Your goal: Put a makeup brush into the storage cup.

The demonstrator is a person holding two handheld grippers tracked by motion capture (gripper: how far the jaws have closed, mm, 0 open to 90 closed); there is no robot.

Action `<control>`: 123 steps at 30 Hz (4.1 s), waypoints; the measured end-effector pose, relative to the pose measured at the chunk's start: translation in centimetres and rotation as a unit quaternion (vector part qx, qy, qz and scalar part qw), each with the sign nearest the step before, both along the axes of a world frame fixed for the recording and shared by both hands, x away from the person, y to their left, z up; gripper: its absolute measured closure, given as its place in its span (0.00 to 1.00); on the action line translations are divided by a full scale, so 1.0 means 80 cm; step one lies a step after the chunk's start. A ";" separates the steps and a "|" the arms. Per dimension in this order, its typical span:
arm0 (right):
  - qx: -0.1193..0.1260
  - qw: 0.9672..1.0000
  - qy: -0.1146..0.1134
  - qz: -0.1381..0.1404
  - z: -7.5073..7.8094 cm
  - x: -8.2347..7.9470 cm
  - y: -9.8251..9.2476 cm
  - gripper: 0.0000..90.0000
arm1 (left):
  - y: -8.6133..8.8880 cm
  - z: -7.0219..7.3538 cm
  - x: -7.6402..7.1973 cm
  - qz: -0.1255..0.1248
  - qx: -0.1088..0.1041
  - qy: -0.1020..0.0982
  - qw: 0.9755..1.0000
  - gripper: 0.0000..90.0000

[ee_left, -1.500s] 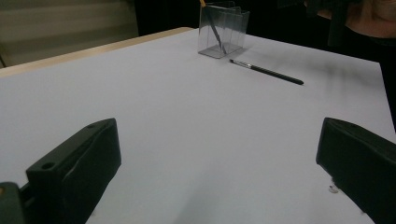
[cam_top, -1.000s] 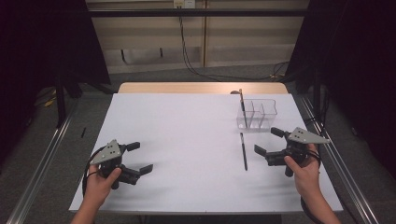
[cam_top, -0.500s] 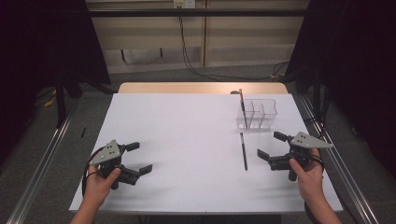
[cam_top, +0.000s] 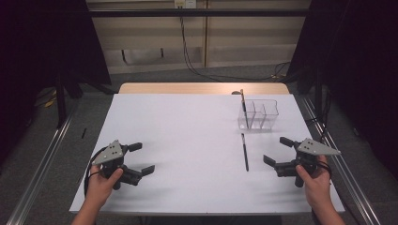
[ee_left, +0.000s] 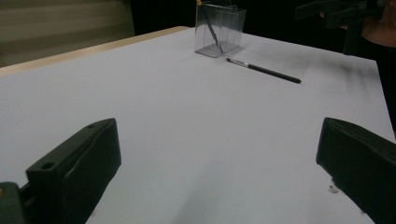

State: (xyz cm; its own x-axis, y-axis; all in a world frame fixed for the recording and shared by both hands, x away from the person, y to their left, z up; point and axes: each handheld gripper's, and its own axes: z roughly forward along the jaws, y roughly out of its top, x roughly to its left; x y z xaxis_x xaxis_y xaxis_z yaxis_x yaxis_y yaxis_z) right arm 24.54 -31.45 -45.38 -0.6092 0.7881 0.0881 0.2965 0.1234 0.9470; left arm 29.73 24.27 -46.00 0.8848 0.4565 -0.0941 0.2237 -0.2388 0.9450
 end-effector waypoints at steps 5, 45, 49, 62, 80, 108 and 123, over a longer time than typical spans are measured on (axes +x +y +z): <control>-0.001 1.000 0.004 -0.009 -0.005 -0.007 -0.010 0.00 | -0.003 0.000 0.002 -0.004 -0.003 0.001 1.000 0.00; 0.018 1.000 0.003 -0.019 -0.011 -0.009 -0.020 0.00 | 0.017 -0.006 -0.013 0.009 0.004 0.002 1.000 0.00; 0.012 1.000 0.000 -0.017 -0.011 -0.006 -0.016 0.00 | 0.017 -0.006 -0.014 0.010 0.002 0.004 1.000 0.00; 0.013 1.000 0.004 -0.018 -0.005 0.003 -0.012 0.01 | 0.012 -0.008 -0.015 0.009 0.010 0.008 1.000 0.00; 0.010 1.000 0.011 0.003 -0.004 0.033 0.017 0.01 | 0.014 -0.006 -0.017 0.015 0.009 0.004 1.000 0.00; 0.004 0.999 0.034 0.011 -0.006 0.062 0.044 0.01 | 0.010 -0.005 -0.015 0.011 0.010 0.001 1.000 0.00; -0.002 0.998 0.058 0.012 -0.007 0.080 0.060 0.01 | 0.009 -0.006 -0.015 0.006 0.014 0.000 1.000 0.00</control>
